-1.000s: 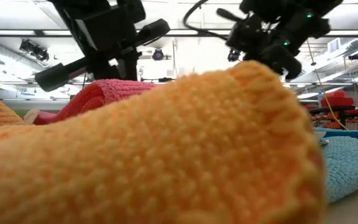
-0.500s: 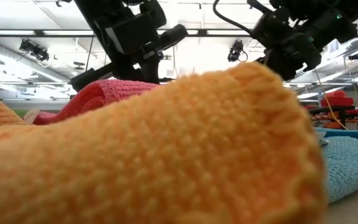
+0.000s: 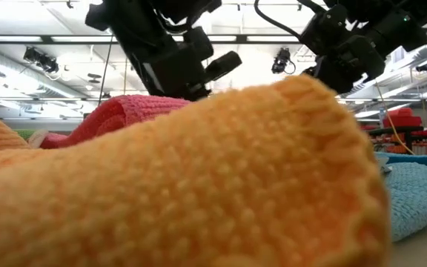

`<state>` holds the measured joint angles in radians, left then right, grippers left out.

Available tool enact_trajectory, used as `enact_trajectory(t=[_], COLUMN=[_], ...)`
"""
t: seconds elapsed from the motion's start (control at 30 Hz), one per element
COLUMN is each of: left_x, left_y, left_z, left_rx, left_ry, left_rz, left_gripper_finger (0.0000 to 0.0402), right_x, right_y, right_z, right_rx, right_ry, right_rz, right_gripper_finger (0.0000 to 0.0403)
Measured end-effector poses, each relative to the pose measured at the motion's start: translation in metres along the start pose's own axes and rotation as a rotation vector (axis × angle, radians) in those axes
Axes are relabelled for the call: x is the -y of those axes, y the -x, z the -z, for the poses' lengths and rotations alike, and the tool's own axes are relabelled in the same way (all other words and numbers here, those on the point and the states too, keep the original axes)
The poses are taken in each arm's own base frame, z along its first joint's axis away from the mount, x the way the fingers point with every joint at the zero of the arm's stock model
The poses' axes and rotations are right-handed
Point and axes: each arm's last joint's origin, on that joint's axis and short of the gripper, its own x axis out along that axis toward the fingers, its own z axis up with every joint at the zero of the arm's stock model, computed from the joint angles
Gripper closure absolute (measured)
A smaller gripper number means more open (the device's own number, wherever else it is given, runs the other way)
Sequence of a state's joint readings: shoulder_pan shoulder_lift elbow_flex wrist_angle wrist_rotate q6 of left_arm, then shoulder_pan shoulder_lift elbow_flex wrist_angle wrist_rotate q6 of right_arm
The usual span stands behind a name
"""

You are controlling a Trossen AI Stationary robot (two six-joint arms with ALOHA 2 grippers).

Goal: Fold microfiber towels
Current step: Fold the top pink towel

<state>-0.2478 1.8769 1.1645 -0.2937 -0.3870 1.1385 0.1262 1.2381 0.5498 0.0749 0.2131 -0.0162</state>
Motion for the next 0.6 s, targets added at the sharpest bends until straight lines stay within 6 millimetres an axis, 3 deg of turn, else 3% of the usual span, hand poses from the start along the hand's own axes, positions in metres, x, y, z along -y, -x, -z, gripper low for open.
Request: enact_trajectory(t=[0.37,0.6], left_x=[0.002,0.001], left_y=[-0.018,-0.021], left_z=[0.002,0.000], left_rx=[0.014,0.019], left_ry=[0.051,0.156], left_rz=[0.012,-0.010], left_gripper_finger=[0.0385,0.0317], right_x=[-0.002,-0.002], right_y=[-0.003,-0.004], right_z=[0.001,0.001], right_rx=[-0.003,0.001], right_ry=[0.005,0.004], right_rz=[-0.004,-0.003], right_gripper_finger=[0.0226,0.0226])
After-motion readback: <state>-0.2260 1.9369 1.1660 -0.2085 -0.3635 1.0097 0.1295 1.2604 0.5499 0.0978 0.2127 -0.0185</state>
